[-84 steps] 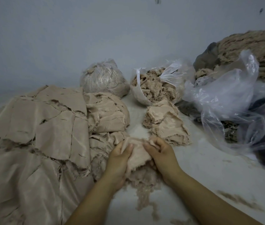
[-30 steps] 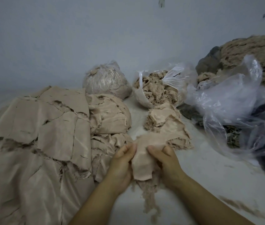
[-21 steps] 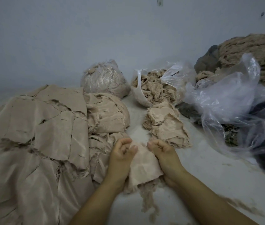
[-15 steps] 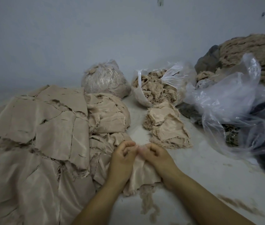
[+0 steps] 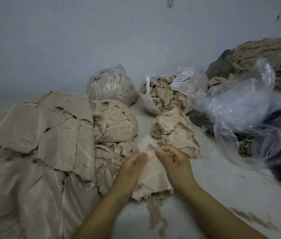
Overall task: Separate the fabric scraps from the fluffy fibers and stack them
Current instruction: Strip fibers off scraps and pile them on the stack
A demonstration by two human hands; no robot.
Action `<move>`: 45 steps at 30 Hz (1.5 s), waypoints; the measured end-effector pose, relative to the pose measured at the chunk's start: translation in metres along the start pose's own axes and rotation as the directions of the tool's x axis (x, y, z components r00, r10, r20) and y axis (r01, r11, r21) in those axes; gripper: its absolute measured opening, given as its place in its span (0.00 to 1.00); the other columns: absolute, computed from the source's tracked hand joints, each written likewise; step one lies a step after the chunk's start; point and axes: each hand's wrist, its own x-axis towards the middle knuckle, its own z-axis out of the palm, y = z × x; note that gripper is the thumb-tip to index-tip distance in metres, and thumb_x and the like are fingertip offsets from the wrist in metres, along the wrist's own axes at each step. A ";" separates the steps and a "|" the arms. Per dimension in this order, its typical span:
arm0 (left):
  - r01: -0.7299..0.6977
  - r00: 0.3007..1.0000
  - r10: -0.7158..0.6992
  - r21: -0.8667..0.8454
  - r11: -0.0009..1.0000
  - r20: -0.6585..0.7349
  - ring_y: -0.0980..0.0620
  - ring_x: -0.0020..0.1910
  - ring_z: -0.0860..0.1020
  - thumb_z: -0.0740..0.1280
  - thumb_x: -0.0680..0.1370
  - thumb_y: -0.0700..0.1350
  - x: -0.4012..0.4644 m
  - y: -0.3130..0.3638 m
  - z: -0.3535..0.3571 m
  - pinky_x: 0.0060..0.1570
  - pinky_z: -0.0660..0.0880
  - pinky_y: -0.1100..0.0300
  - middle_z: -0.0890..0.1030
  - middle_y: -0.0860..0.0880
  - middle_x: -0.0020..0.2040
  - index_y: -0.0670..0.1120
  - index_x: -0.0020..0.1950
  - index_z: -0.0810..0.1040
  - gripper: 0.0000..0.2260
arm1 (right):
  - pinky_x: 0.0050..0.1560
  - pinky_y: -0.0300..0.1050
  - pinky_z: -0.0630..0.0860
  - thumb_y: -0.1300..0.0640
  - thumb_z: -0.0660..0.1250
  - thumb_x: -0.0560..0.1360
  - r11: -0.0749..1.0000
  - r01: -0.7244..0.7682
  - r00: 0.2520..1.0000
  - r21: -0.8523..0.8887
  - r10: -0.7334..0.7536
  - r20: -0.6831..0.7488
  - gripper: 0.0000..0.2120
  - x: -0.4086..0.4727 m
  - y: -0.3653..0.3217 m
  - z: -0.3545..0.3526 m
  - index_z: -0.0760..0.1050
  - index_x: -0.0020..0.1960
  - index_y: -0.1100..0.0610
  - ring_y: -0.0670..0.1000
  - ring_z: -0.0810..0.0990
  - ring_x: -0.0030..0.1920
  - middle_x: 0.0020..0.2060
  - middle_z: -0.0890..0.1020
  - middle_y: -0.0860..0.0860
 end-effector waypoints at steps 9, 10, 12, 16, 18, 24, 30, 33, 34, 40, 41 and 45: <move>0.020 0.994 -0.037 -0.155 0.988 -0.107 0.57 0.19 0.56 0.63 0.77 0.49 -0.005 0.005 -0.008 0.19 0.54 0.68 0.62 0.51 0.21 0.44 0.32 0.72 0.15 | 0.46 0.38 0.73 0.54 0.69 0.75 0.991 0.004 0.951 -0.133 -0.045 -0.305 0.08 0.076 -0.011 -0.028 0.79 0.37 0.48 0.45 0.79 0.41 0.37 0.83 0.42; 0.005 0.989 -0.028 -0.153 0.988 -0.142 0.56 0.19 0.56 0.62 0.78 0.48 -0.005 0.003 -0.010 0.19 0.54 0.67 0.62 0.50 0.22 0.43 0.32 0.70 0.16 | 0.49 0.42 0.72 0.53 0.68 0.75 0.987 -0.048 0.942 -0.154 -0.007 -0.335 0.07 0.087 -0.010 -0.035 0.79 0.39 0.49 0.50 0.79 0.45 0.42 0.83 0.47; -0.036 0.976 0.002 -0.153 0.988 -0.218 0.56 0.19 0.59 0.61 0.80 0.45 -0.002 0.000 -0.010 0.19 0.56 0.66 0.65 0.50 0.22 0.42 0.33 0.71 0.15 | 0.51 0.46 0.70 0.48 0.65 0.77 0.915 -0.193 0.942 -0.355 0.071 -0.328 0.08 0.104 -0.006 -0.052 0.78 0.49 0.52 0.55 0.78 0.53 0.52 0.82 0.54; -0.161 0.931 0.149 -0.008 0.987 -0.333 0.58 0.24 0.71 0.59 0.81 0.38 0.001 -0.006 -0.007 0.24 0.70 0.66 0.74 0.52 0.25 0.45 0.44 0.77 0.10 | 0.55 0.50 0.69 0.49 0.64 0.77 0.601 -0.152 0.975 -0.785 -0.037 -0.217 0.16 0.084 0.003 -0.057 0.72 0.62 0.56 0.61 0.71 0.60 0.57 0.74 0.58; -0.237 0.896 0.271 0.136 0.962 -0.352 0.58 0.30 0.75 0.60 0.80 0.37 0.001 -0.007 -0.006 0.32 0.74 0.66 0.78 0.53 0.31 0.52 0.46 0.77 0.12 | 0.44 0.44 0.70 0.47 0.66 0.75 0.714 -0.015 0.999 -0.700 -0.016 -0.039 0.11 0.052 0.003 -0.035 0.75 0.52 0.53 0.55 0.76 0.50 0.45 0.77 0.51; -0.266 0.944 0.322 0.733 0.626 0.068 0.59 0.64 0.71 0.60 0.81 0.43 0.003 -0.017 -0.019 0.63 0.63 0.70 0.75 0.51 0.65 0.50 0.66 0.73 0.14 | 0.42 0.38 0.69 0.51 0.67 0.76 0.792 0.101 0.953 -0.602 0.096 0.286 0.08 0.004 0.018 0.007 0.76 0.41 0.53 0.46 0.76 0.41 0.38 0.78 0.47; -0.183 0.953 0.303 0.849 0.495 0.029 0.47 0.60 0.73 0.58 0.81 0.41 0.013 -0.018 -0.016 0.58 0.62 0.64 0.78 0.43 0.58 0.41 0.59 0.77 0.11 | 0.39 0.41 0.72 0.63 0.67 0.76 0.992 -0.121 0.979 0.026 0.115 0.170 0.10 0.004 0.007 -0.007 0.75 0.36 0.56 0.48 0.74 0.36 0.31 0.77 0.49; -0.183 0.932 0.359 0.797 0.576 -0.046 0.49 0.52 0.76 0.58 0.82 0.40 0.013 -0.019 -0.022 0.51 0.68 0.63 0.80 0.45 0.52 0.41 0.55 0.79 0.11 | 0.39 0.51 0.68 0.58 0.66 0.75 0.977 -0.148 0.980 0.155 0.123 0.159 0.08 0.006 0.003 -0.015 0.74 0.37 0.57 0.57 0.70 0.38 0.34 0.72 0.58; -0.196 0.933 0.353 0.726 0.659 -0.068 0.52 0.52 0.76 0.58 0.82 0.41 0.010 -0.017 -0.022 0.50 0.69 0.67 0.81 0.49 0.52 0.43 0.56 0.80 0.11 | 0.38 0.50 0.69 0.56 0.66 0.75 0.965 -0.179 0.976 0.193 0.150 0.157 0.08 0.007 0.003 -0.016 0.74 0.37 0.57 0.58 0.70 0.37 0.34 0.73 0.59; -0.206 0.979 0.191 0.301 0.931 0.077 0.69 0.40 0.77 0.67 0.77 0.48 -0.005 -0.005 -0.014 0.40 0.71 0.75 0.82 0.60 0.40 0.54 0.45 0.80 0.02 | 0.32 0.37 0.73 0.58 0.64 0.78 0.975 -0.166 0.974 0.151 0.137 0.181 0.12 0.008 0.006 -0.013 0.74 0.35 0.54 0.45 0.73 0.32 0.29 0.75 0.48; -0.181 0.983 0.182 0.217 0.959 0.017 0.65 0.35 0.77 0.67 0.78 0.44 -0.004 -0.004 -0.013 0.35 0.72 0.72 0.81 0.58 0.35 0.49 0.42 0.80 0.05 | 0.33 0.38 0.71 0.59 0.63 0.78 0.982 -0.146 0.979 0.116 0.128 0.156 0.13 0.009 0.006 -0.013 0.74 0.35 0.55 0.46 0.72 0.33 0.30 0.74 0.49; -0.114 0.973 0.147 0.182 0.977 -0.181 0.54 0.26 0.66 0.62 0.80 0.42 0.006 -0.005 -0.013 0.27 0.64 0.62 0.68 0.51 0.26 0.39 0.35 0.71 0.14 | 0.35 0.43 0.73 0.59 0.62 0.79 0.957 -0.181 0.982 0.225 0.164 0.092 0.11 0.011 0.005 -0.013 0.74 0.38 0.57 0.52 0.73 0.35 0.33 0.75 0.56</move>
